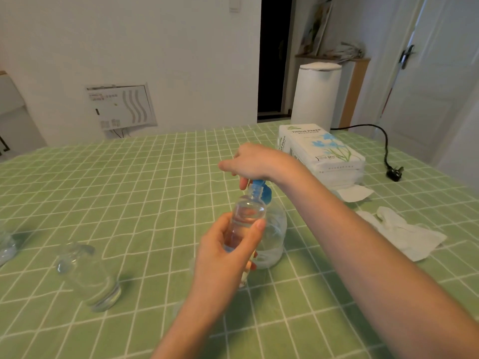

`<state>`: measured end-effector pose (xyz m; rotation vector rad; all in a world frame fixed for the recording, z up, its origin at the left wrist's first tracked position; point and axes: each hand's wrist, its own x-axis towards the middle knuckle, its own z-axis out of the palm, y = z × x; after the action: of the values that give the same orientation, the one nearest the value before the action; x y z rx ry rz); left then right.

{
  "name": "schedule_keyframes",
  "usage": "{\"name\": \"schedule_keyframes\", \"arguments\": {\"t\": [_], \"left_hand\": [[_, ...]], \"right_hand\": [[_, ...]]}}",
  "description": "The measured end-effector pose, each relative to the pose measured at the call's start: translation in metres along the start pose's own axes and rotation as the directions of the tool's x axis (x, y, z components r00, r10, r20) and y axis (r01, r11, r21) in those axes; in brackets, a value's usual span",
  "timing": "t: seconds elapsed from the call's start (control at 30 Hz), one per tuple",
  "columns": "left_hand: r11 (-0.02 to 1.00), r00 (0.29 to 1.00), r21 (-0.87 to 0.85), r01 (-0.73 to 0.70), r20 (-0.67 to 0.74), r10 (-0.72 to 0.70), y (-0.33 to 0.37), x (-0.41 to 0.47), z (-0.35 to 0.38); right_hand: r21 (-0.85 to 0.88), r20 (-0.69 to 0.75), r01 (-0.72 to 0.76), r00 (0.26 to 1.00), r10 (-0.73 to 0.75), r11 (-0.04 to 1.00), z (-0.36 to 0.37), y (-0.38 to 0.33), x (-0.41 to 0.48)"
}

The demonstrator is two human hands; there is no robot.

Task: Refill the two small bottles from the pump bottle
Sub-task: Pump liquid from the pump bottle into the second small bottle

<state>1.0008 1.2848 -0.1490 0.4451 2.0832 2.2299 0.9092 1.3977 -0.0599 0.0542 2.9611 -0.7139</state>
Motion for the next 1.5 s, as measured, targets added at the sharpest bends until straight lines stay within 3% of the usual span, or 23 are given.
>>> {"name": "schedule_keyframes", "arguments": {"t": [0.37,0.7,1.2,1.5], "left_hand": [[1.0,1.0,0.028,0.014,0.0,-0.014,-0.004,0.0,-0.001],[1.0,1.0,0.001,0.006,0.003,-0.006,-0.001,0.002,-0.002],[0.999,1.0,-0.019,0.026,0.012,-0.026,-0.003,0.001,-0.002],[0.999,1.0,-0.032,0.021,0.021,-0.02,-0.006,0.003,-0.004]], "right_hand": [[0.004,0.06,-0.039,0.997,0.039,0.999,0.008,0.001,-0.003],[0.042,-0.049,-0.063,0.997,0.065,0.997,0.003,-0.002,-0.003],[0.008,0.043,-0.067,0.997,0.067,0.998,0.009,0.001,-0.001],[0.058,-0.003,-0.049,0.999,0.05,0.997,0.01,0.001,0.002]]}}
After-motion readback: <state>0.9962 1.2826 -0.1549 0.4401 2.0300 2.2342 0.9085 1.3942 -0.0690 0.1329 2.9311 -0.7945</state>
